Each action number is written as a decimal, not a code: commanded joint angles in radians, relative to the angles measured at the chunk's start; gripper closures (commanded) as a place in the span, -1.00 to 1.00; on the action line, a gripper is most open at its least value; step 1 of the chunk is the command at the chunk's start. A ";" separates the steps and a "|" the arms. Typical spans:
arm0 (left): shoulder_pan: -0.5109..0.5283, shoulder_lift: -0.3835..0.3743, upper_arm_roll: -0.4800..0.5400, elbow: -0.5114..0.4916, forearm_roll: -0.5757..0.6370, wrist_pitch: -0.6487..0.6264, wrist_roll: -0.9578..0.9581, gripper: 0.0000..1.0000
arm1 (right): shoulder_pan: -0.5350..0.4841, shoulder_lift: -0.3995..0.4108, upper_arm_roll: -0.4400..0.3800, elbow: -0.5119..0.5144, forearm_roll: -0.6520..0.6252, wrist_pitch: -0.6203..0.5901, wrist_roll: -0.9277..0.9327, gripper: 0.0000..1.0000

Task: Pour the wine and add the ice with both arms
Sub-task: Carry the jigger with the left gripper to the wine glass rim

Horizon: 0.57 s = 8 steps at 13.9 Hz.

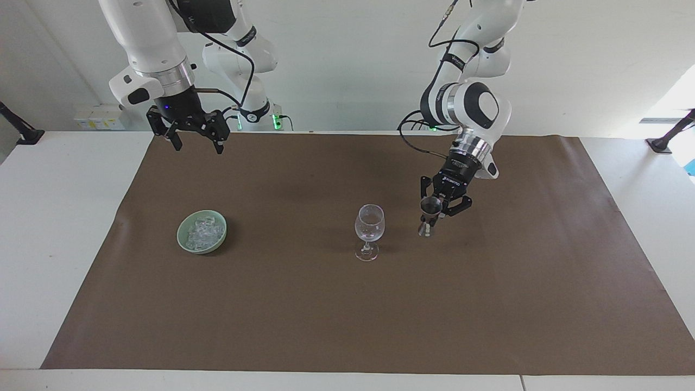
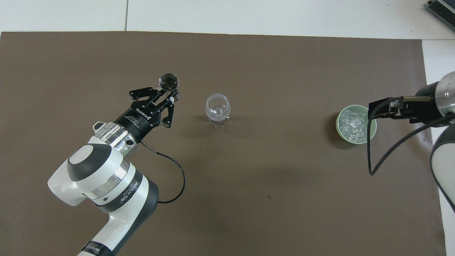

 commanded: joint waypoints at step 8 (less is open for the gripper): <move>-0.120 0.095 0.009 0.140 0.130 0.175 0.020 1.00 | -0.004 -0.002 0.003 0.004 0.003 -0.008 -0.010 -1.00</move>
